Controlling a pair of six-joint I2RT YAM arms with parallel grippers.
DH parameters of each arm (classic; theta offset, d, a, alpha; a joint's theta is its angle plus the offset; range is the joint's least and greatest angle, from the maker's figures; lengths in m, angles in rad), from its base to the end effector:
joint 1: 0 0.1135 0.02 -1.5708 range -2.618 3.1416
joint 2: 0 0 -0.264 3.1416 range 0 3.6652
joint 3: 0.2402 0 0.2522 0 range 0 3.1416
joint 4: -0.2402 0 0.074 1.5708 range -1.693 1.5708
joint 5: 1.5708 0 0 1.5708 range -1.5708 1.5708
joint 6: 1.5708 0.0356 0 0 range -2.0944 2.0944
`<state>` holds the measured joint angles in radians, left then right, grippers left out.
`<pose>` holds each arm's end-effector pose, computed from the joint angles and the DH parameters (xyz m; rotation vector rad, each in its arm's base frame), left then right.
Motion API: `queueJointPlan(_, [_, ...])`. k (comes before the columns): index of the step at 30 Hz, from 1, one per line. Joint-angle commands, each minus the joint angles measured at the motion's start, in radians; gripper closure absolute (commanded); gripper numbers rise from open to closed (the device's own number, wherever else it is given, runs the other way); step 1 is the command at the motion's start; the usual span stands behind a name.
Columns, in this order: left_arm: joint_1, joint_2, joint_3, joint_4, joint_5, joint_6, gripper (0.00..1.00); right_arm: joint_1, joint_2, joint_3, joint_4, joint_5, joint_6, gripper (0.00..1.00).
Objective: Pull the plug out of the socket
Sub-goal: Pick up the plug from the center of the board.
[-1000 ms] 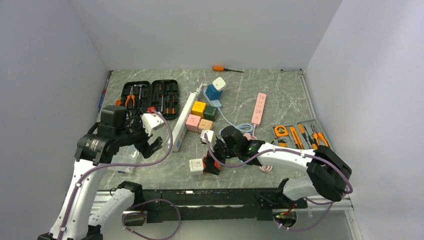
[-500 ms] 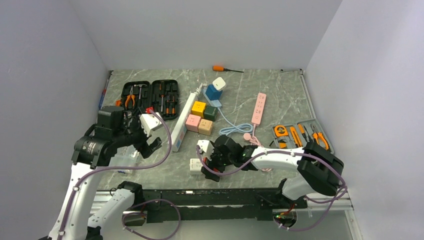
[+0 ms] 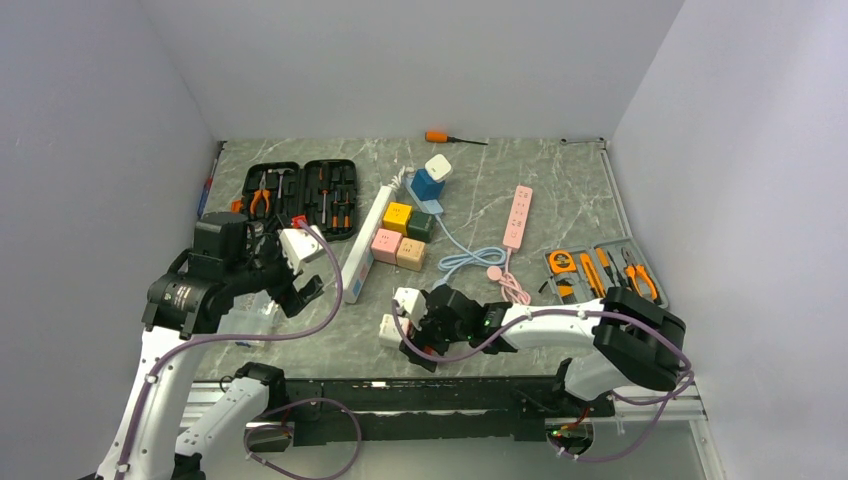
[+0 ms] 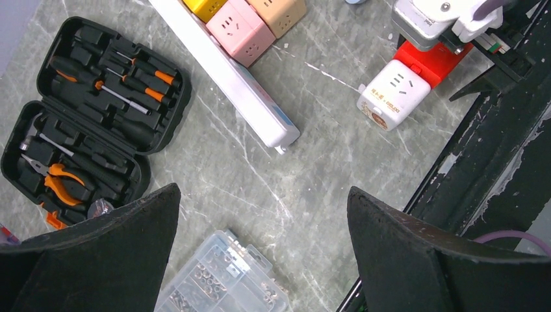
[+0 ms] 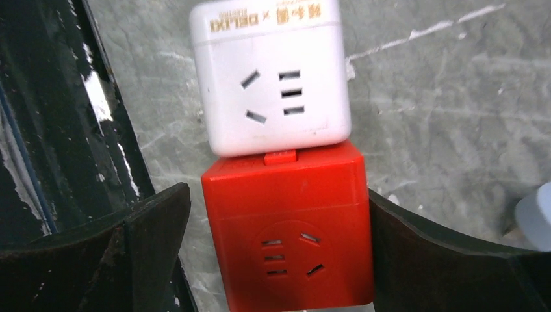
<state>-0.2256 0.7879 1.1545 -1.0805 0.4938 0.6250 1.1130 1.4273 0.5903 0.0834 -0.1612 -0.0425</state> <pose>0.1138 -0.0434 0.3755 1.1342 1.8924 -0.3429 0.1144 0.2451 0.1584 -1.3951 1.9847 0.7039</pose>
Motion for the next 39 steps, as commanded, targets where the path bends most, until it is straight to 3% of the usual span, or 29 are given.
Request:
queueJointPlan(1, [0.005, -0.009, 0.032, 0.024, 0.025, 0.025, 0.01, 0.022, -0.02, -0.033, 0.067, 0.078, 0.041, 0.04])
queueJointPlan(8, [0.005, -0.004, 0.037, 0.021, 0.028, 0.015, 0.01, 0.023, 0.03, -0.013, 0.111, 0.151, 0.068, 0.1])
queueJointPlan(18, [0.005, -0.006, 0.021, -0.008, 0.03, 0.038, 0.01, 0.045, 0.08, -0.039, 0.169, 0.196, 0.116, 0.41])
queueJointPlan(20, [0.005, -0.021, 0.01, 0.003, 0.043, 0.039, 0.01, 0.056, 0.097, -0.031, 0.16, 0.212, 0.125, 0.51])
queueJointPlan(23, [0.005, -0.039, 0.003, 0.022, 0.058, 0.047, 0.01, 0.082, 0.124, 0.0, 0.128, 0.223, 0.126, 0.75])
queueJointPlan(25, [0.005, -0.026, 0.021, -0.002, 0.079, 0.064, 0.01, 0.098, 0.139, 0.028, 0.09, 0.232, 0.127, 1.0])
queueJointPlan(29, [0.005, 0.03, 0.031, -0.093, 0.157, 0.093, 0.01, 0.117, 0.114, 0.106, -0.034, 0.253, 0.146, 1.0])
queueJointPlan(32, [0.005, 0.011, -0.011, -0.133, 0.266, 0.197, 0.01, 0.12, 0.025, 0.158, -0.116, 0.257, 0.165, 1.0])
queueJointPlan(37, [0.003, -0.282, -0.212, 0.183, 0.292, 0.227, 0.01, 0.111, -0.157, 0.226, -0.189, 0.215, 0.17, 1.0])
queueJointPlan(39, [0.003, -0.32, -0.232, 0.214, 0.308, 0.286, 0.01, 0.083, -0.202, 0.255, -0.212, 0.173, 0.194, 1.0])
